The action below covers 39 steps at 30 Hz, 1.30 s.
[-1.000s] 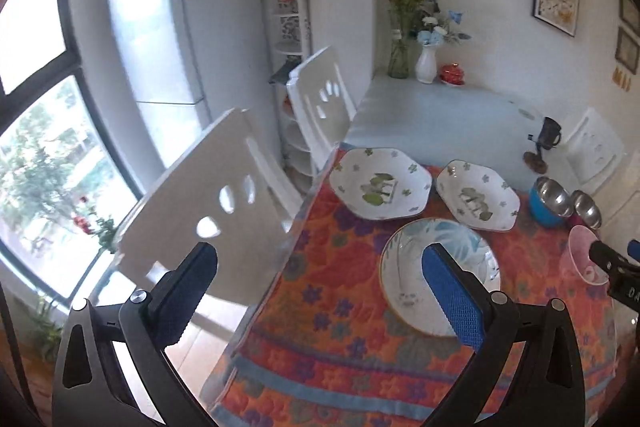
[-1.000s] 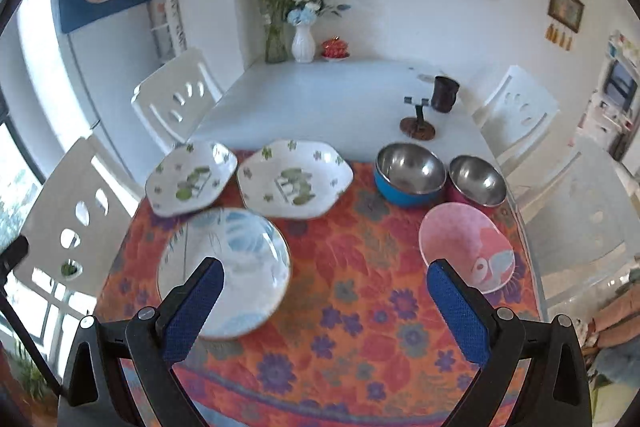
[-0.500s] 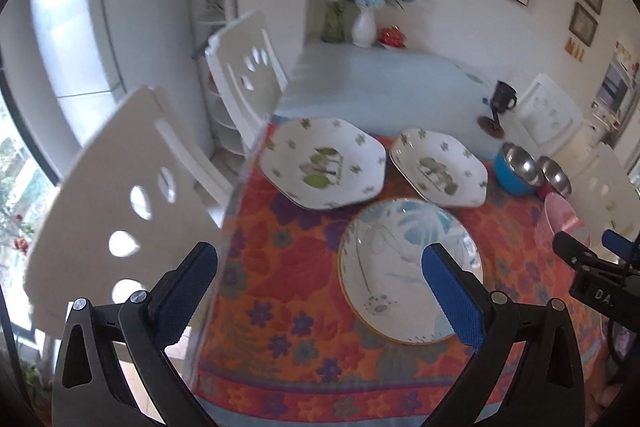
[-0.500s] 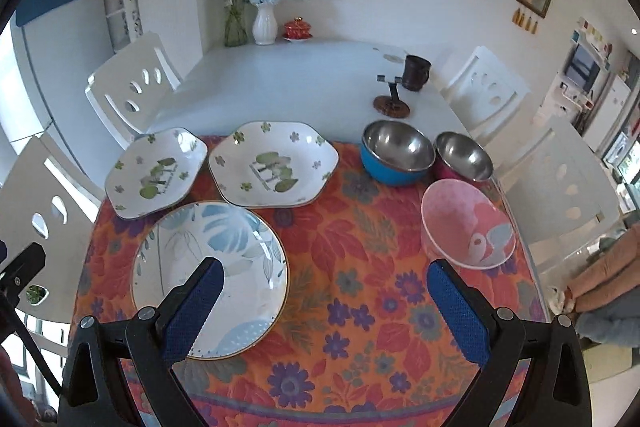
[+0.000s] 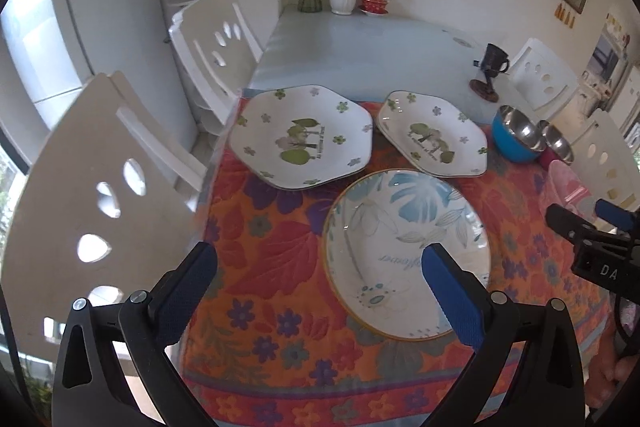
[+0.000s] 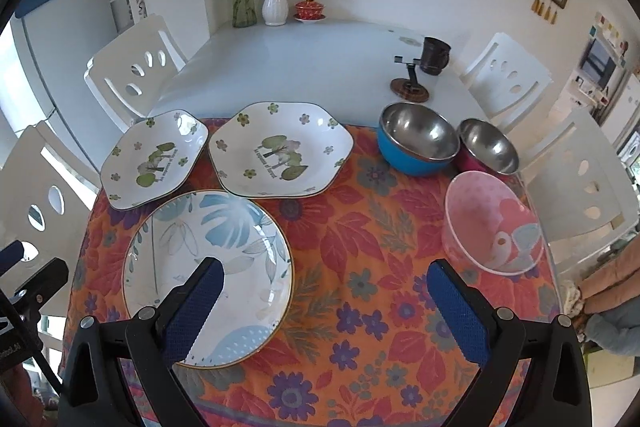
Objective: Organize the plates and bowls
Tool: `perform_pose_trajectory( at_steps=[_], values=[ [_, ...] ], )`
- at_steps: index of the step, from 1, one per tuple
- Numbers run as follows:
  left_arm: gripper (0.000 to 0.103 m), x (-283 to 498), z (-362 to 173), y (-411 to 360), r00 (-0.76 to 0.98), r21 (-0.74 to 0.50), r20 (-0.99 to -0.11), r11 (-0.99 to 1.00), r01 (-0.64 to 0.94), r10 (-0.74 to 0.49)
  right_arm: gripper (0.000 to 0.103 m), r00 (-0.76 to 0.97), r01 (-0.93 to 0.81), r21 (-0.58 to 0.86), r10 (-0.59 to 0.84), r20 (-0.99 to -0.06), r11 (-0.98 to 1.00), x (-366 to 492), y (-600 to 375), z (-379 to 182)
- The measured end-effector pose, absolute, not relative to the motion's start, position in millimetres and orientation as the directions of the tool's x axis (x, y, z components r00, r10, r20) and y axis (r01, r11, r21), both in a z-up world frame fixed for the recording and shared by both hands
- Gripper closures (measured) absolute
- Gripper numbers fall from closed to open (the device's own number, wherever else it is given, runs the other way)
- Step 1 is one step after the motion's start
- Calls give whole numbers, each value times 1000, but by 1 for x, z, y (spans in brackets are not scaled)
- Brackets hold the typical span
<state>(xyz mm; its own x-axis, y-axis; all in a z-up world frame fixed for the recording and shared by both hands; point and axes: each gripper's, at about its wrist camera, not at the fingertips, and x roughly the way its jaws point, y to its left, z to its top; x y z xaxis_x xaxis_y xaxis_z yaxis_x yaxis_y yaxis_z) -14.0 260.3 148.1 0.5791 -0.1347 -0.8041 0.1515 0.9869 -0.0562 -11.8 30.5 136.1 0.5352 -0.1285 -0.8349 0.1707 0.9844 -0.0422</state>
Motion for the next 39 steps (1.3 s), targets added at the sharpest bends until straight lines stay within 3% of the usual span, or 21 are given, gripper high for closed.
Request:
perform_pose_trajectory(
  at_steps=[16,29,39],
  values=[
    [3,0,134,262,524,-134,-824,974,185,-213,2,513,127,60,-14,-858,990,-11,49,126],
    [6,4,108,268,468,-150,-855,971,188,-223,2,476,124,47,-18,-879,991,-13,55,95],
    [18,31,65,266,401,-238,-864,949,205,-303,17,424,114,115,57,-904,987,15,44,48]
  ],
)
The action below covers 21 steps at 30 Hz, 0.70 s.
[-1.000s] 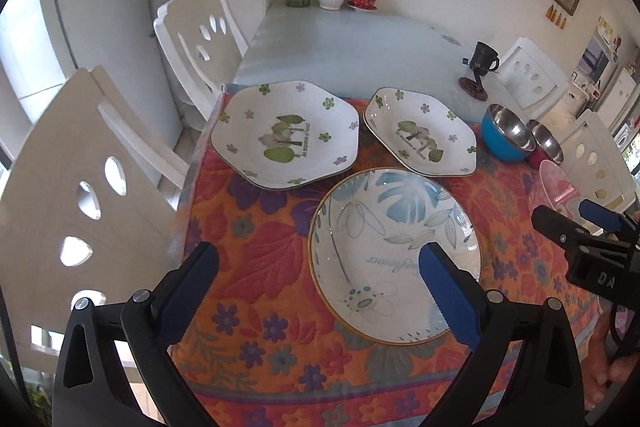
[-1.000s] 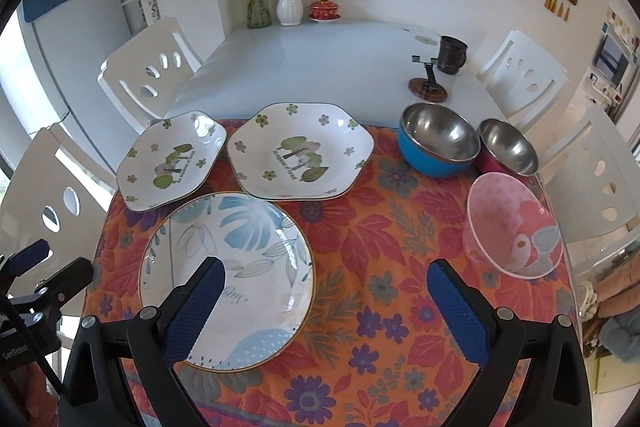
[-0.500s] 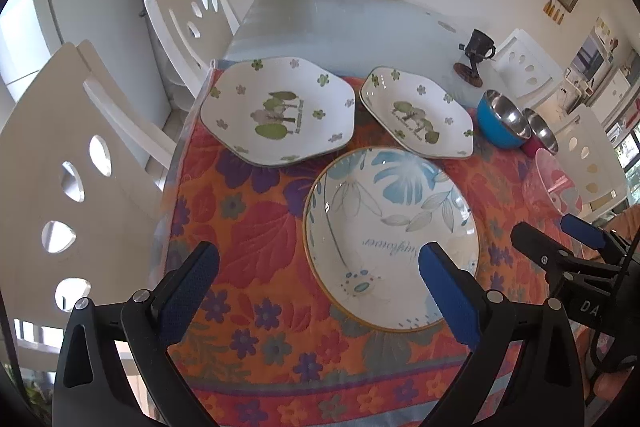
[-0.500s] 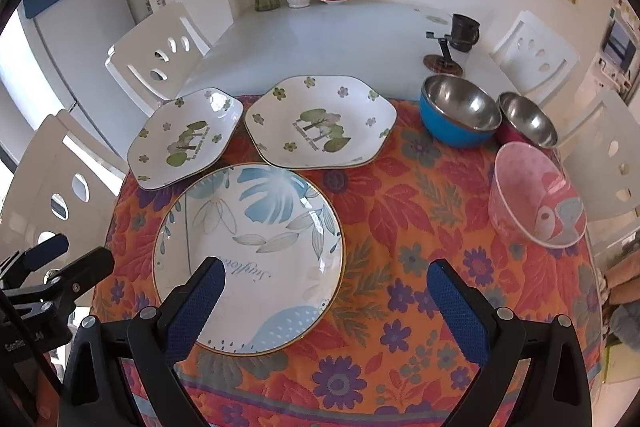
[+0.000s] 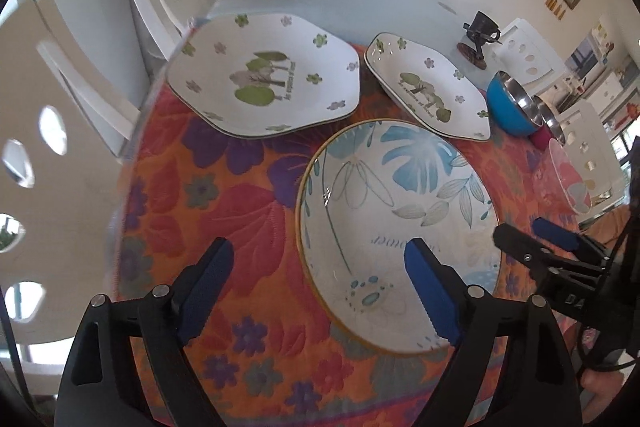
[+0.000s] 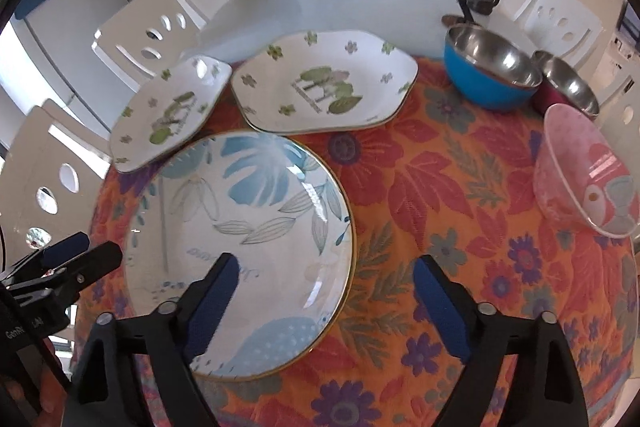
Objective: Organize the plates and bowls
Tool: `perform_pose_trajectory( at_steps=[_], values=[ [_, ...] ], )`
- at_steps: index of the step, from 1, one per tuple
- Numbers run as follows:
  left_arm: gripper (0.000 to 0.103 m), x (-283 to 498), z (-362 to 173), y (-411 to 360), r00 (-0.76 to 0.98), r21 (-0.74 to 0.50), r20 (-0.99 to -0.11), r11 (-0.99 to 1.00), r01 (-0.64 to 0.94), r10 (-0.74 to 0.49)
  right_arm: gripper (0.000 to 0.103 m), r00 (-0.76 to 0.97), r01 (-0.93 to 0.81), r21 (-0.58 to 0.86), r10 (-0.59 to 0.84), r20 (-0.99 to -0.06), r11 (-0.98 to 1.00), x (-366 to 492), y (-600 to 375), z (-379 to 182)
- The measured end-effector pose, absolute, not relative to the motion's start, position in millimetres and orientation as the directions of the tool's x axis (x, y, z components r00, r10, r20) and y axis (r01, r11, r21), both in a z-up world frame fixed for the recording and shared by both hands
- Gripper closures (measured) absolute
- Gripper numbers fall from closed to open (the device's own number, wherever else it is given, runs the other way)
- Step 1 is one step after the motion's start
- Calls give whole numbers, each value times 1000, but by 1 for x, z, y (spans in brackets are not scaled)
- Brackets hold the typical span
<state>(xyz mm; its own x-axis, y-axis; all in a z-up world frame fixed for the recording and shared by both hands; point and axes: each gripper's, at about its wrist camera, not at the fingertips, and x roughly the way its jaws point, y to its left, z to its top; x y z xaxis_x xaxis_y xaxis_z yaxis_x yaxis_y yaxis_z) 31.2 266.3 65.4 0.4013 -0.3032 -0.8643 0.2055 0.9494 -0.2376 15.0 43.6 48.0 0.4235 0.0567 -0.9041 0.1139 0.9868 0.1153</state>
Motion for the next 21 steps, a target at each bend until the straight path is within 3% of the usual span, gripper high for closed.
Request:
perform_pose_trajectory(
  at_steps=[1,3,8,10,12,14,21],
  values=[
    [19,34,60,266,394,-244,-866,948,203,-308,18,419,116,117,58,-906,986,18,44,45],
    [32,40,49,265,370,-249,-876,947,202,-309,23,408,122,118,59,-911,985,23,42,36],
    [42,47,40,261,357,-253,-878,943,215,-317,42,382,131,151,91,-920,980,30,35,20],
    [54,50,37,259,346,-250,-883,942,226,-318,51,379,128,168,108,-919,977,32,34,15],
    [75,52,32,258,329,-257,-887,938,233,-325,60,375,125,191,132,-918,973,35,32,11],
    [82,53,27,258,319,-263,-889,937,230,-328,67,375,120,214,156,-914,969,36,32,8],
    [85,59,18,269,293,-384,-851,897,218,-436,70,386,72,246,200,-900,967,37,33,2]
  ],
)
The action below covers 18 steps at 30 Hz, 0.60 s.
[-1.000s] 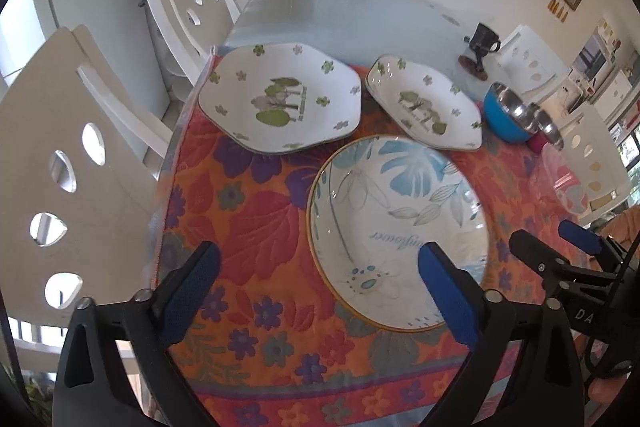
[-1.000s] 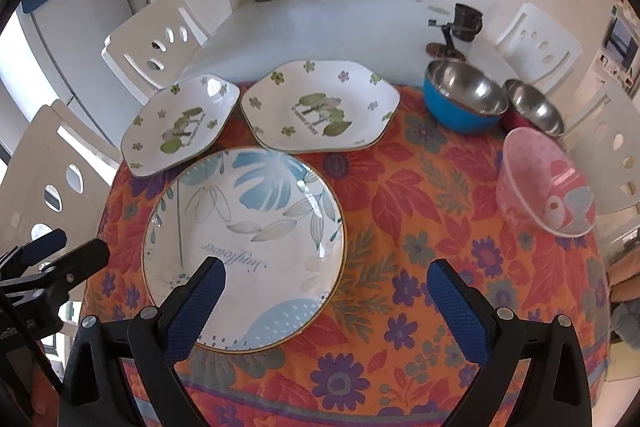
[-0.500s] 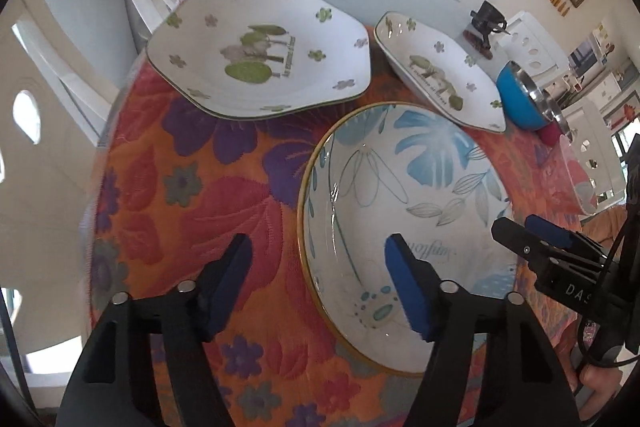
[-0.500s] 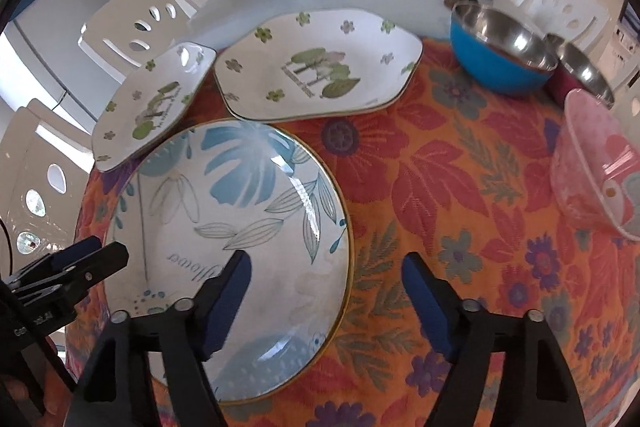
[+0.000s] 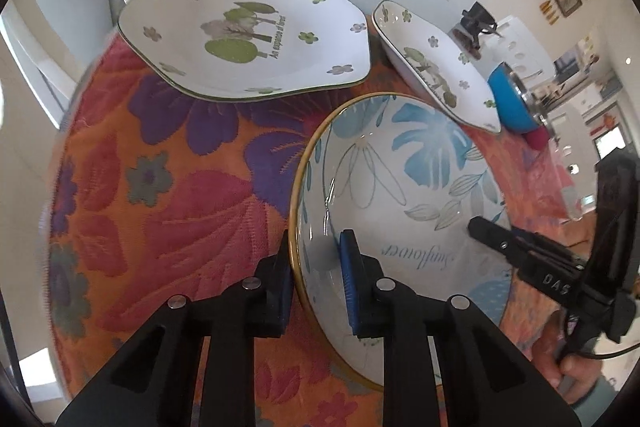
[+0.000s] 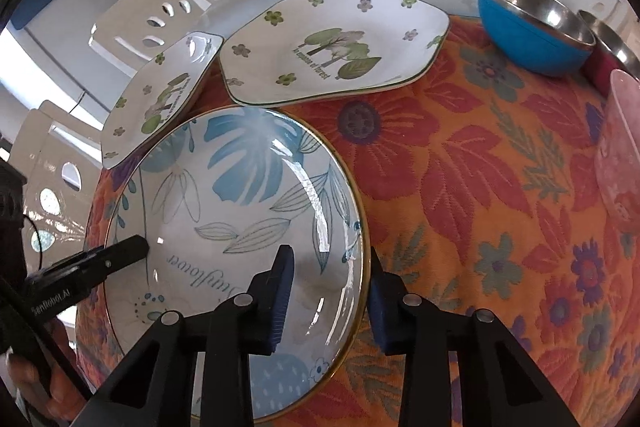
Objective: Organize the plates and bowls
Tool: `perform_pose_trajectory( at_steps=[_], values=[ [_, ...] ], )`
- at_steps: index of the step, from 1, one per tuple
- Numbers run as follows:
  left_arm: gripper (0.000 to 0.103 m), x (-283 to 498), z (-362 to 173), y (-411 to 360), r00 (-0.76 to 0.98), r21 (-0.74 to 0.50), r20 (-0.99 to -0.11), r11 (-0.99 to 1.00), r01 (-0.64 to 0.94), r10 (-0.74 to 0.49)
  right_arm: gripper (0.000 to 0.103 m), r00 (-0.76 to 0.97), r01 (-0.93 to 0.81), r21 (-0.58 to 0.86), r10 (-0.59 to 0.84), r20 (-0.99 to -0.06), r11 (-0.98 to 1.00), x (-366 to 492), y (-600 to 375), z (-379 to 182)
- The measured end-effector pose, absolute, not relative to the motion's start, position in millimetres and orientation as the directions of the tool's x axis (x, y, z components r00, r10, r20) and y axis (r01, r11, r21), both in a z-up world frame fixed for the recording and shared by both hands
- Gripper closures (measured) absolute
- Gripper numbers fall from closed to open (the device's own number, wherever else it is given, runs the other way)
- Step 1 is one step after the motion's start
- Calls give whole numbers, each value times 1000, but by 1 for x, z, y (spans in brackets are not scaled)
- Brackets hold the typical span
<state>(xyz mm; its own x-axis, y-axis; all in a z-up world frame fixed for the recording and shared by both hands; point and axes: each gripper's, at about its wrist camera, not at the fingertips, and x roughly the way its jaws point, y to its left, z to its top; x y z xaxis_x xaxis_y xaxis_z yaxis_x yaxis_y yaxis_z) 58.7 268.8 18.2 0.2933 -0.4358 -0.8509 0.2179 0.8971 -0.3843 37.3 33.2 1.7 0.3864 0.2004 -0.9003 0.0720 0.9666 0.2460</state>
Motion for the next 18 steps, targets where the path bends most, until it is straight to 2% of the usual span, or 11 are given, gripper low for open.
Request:
perform_pose_trajectory(
  at_steps=[5,18],
  values=[
    [84,53,20,267,334,-354,-843,902,245,-422,69,406,-7,144,135,-904,990,35,47,6],
    [84,0,70,285,408,-321,-823,916,239,-395,69,446,-61,127,141,-884,990,-20,66,58]
  ],
)
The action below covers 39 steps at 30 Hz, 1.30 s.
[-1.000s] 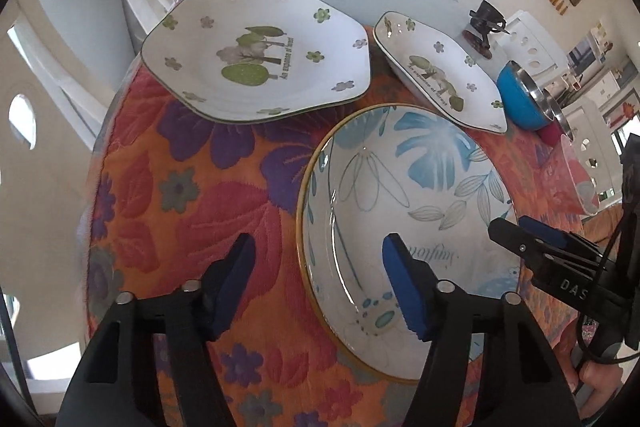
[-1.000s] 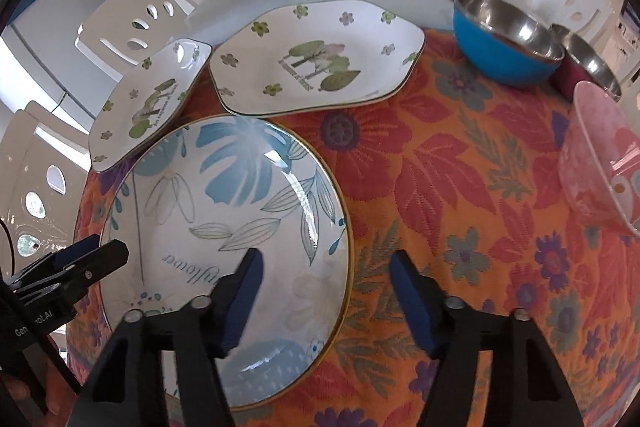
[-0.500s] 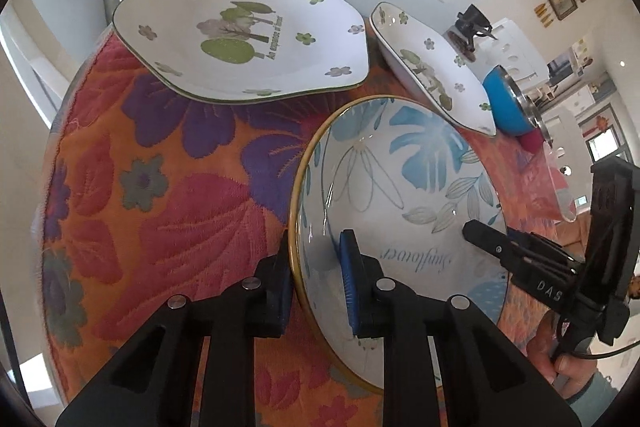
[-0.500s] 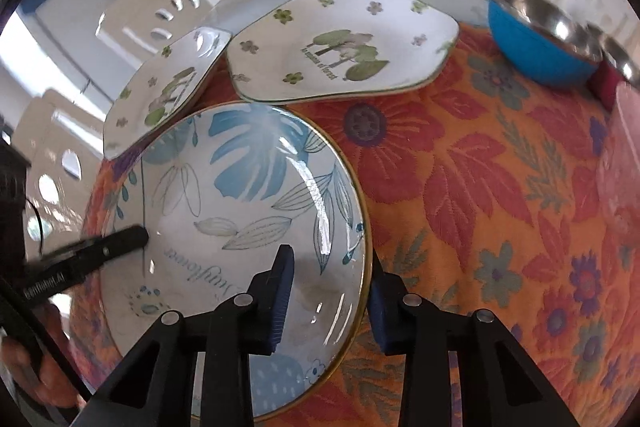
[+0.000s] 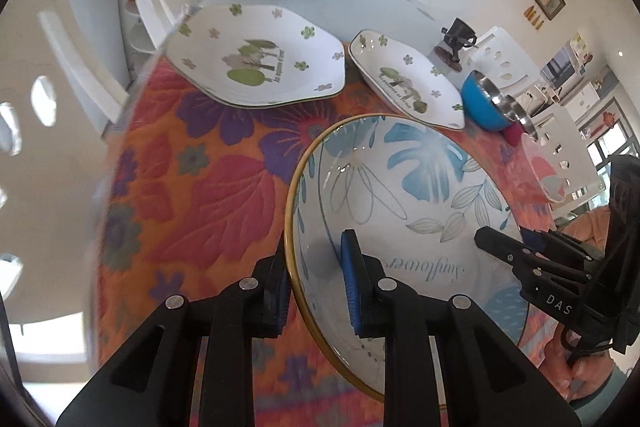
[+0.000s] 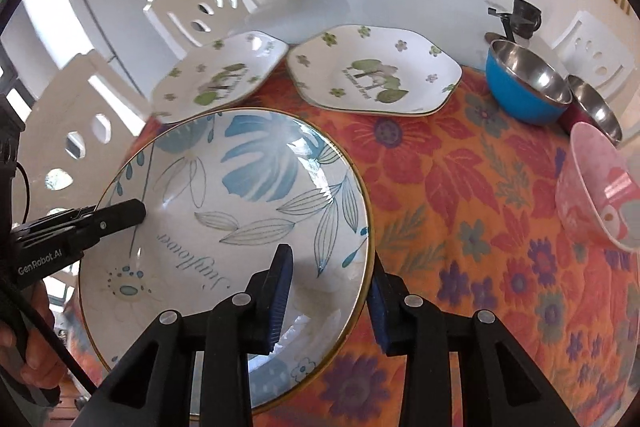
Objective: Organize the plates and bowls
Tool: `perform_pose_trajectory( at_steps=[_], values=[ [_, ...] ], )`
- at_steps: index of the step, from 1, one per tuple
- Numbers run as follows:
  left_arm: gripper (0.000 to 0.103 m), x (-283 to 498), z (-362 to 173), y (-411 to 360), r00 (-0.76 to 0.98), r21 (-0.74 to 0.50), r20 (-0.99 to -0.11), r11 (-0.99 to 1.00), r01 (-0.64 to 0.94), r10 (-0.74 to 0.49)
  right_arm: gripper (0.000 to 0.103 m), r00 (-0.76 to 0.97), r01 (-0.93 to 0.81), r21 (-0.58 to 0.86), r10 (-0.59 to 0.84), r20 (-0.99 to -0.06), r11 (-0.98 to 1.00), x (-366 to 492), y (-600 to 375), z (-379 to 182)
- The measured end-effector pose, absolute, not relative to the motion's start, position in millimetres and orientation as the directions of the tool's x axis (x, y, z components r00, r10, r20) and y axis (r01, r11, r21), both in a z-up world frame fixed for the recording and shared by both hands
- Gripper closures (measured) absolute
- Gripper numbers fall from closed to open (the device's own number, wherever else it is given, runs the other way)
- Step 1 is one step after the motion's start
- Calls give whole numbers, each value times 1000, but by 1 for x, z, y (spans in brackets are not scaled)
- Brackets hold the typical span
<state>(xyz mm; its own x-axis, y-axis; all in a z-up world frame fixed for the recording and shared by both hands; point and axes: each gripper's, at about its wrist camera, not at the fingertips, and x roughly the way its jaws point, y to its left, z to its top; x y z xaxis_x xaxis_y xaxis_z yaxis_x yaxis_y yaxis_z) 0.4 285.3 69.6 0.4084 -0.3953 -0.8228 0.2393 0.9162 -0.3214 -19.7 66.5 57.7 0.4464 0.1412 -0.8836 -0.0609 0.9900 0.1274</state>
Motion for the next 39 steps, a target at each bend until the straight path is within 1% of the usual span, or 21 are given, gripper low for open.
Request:
perform_pose_trajectory(
  at_steps=[3,7,13,18,21,23,27,31,33,34,35,36,37,39],
  values=[
    [84,-16,76,292,416,-309,-824,921,237,-384,69,452,-70,127,145,-880,989,-40,75,66],
    [83,-35,70,300,408,-287,-843,934,214,-352,69,444,-88,110,138,-885,990,-59,90,63],
    [83,-51,46,308,375,-258,-874,949,181,-309,69,386,-111,126,160,-909,986,-74,99,38],
    [83,-59,33,311,344,-289,-879,943,164,-329,69,344,-114,120,152,-926,986,-78,98,23],
    [83,-63,29,311,331,-255,-897,954,156,-294,69,313,-127,141,174,-934,982,-82,96,17],
    [83,-69,37,313,360,-236,-891,960,150,-275,69,313,-137,138,176,-933,981,-86,92,21],
    [83,-78,62,323,438,-175,-877,980,90,-197,69,356,-113,131,163,-920,985,-92,67,43],
    [82,-80,102,328,509,-167,-845,985,39,-164,69,436,-98,147,175,-883,984,-90,45,75],
    [80,-77,127,326,549,-172,-819,984,42,-167,69,471,-101,159,188,-862,982,-85,38,94],
    [78,-72,140,323,571,-159,-805,986,49,-158,68,496,-106,172,202,-844,979,-83,36,106],
    [73,-68,149,321,590,-145,-793,988,55,-150,62,518,-109,181,212,-829,977,-80,33,115],
    [73,-61,160,319,615,-132,-775,989,62,-142,58,537,-111,185,216,-815,976,-76,33,122],
    [73,-55,169,319,631,-124,-764,990,64,-137,49,556,-112,187,218,-802,976,-72,33,129],
    [73,-36,186,320,654,-128,-744,990,59,-136,48,582,-120,206,237,-778,971,-57,39,145]
  ],
)
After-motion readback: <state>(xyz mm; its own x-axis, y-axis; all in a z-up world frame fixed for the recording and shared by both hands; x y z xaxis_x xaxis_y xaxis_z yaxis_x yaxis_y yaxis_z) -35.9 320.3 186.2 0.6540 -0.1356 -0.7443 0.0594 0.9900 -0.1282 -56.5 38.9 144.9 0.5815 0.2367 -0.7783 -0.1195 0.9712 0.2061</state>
